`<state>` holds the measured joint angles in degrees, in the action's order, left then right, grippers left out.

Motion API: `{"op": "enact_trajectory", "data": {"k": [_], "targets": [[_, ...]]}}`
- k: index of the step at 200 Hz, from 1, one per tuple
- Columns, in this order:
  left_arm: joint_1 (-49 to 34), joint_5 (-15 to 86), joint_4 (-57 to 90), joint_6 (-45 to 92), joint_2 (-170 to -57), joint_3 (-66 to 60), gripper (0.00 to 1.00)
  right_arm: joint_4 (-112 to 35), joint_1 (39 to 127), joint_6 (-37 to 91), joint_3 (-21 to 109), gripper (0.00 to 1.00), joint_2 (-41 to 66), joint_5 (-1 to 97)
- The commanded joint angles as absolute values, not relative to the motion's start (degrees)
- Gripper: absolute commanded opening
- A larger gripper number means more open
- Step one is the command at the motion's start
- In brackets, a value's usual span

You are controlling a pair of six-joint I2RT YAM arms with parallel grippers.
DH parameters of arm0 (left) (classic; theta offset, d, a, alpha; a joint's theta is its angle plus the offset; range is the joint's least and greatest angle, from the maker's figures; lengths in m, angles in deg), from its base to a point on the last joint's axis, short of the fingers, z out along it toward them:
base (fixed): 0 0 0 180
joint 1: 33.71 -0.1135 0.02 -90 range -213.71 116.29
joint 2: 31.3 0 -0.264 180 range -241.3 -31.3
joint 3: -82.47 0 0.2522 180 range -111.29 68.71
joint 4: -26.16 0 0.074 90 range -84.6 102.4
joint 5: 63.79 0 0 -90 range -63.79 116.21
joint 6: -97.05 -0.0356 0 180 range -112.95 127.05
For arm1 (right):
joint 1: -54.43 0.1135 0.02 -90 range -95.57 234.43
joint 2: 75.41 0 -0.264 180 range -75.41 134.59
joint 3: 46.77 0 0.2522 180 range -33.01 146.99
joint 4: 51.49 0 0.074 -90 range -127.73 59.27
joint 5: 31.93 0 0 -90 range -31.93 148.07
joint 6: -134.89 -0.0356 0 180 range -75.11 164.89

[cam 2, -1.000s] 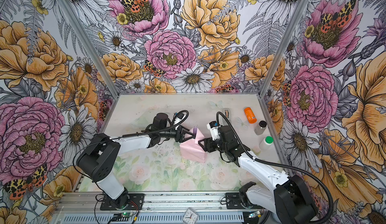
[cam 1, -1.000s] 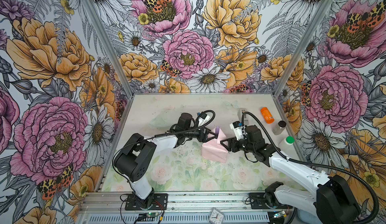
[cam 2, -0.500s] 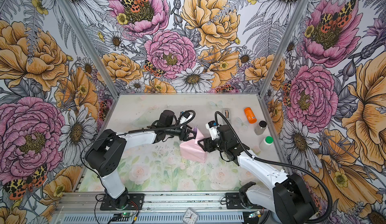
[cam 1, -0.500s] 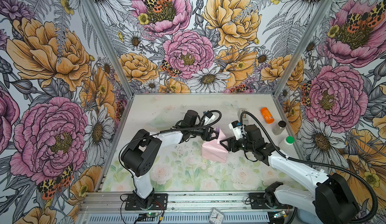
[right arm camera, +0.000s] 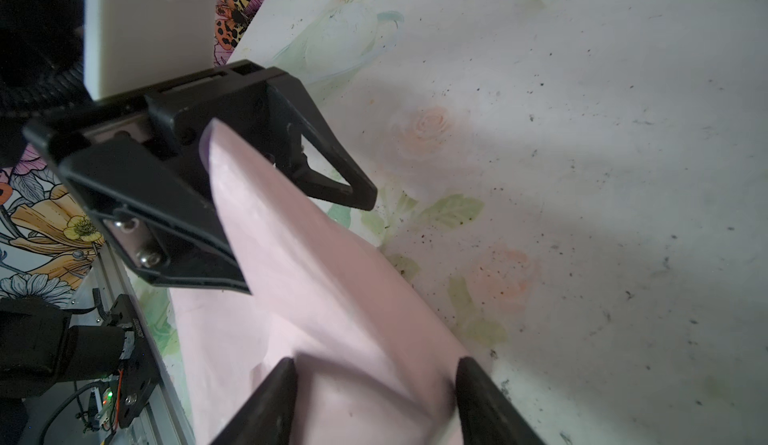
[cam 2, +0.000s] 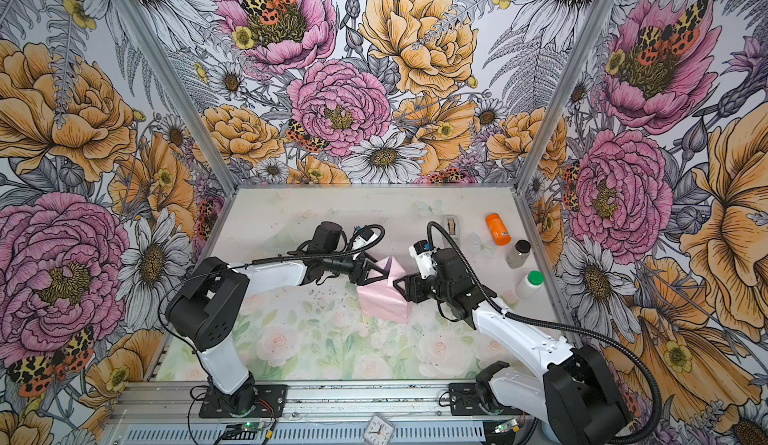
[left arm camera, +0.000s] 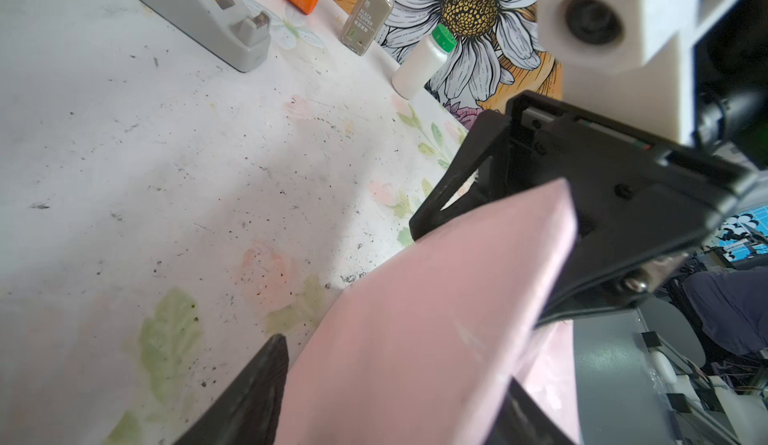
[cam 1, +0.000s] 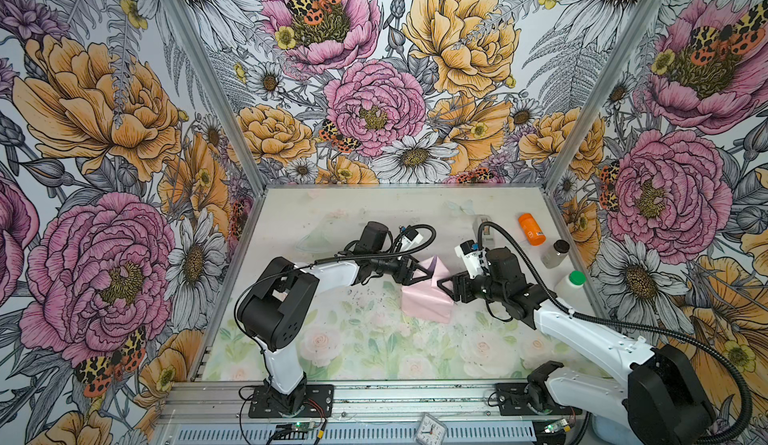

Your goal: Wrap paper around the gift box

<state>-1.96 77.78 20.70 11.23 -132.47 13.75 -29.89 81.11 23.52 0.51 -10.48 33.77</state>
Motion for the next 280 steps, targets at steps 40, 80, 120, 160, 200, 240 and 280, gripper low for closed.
{"op": "enact_trajectory", "data": {"k": [40,80,120,160,200,240,280], "targets": [[-2.68,83.03,30.42,14.01,-129.47,16.87,0.67,-25.51,81.13,25.10,0.46,0.62,-9.94,33.35],[-1.06,84.01,30.51,13.38,-130.33,15.22,0.68,-25.50,81.02,25.03,0.86,0.62,-9.38,33.63],[0.17,83.52,30.50,13.40,-132.43,13.29,0.66,-25.47,80.98,25.00,1.05,0.62,-8.96,33.37],[0.69,82.10,29.45,14.14,-132.99,11.35,0.65,-25.43,80.89,24.75,0.86,0.63,-9.21,33.80],[-2.90,75.67,29.38,18.47,-125.22,15.15,0.71,-25.16,80.91,24.94,0.50,0.62,-8.85,34.83],[-8.82,61.59,22.35,21.81,-111.41,21.94,0.73,-25.22,80.98,24.98,0.55,0.62,-8.48,34.66],[-12.99,48.06,9.58,22.59,-102.23,26.15,0.73,-25.23,80.98,25.25,0.64,0.62,-8.65,34.42]]}}
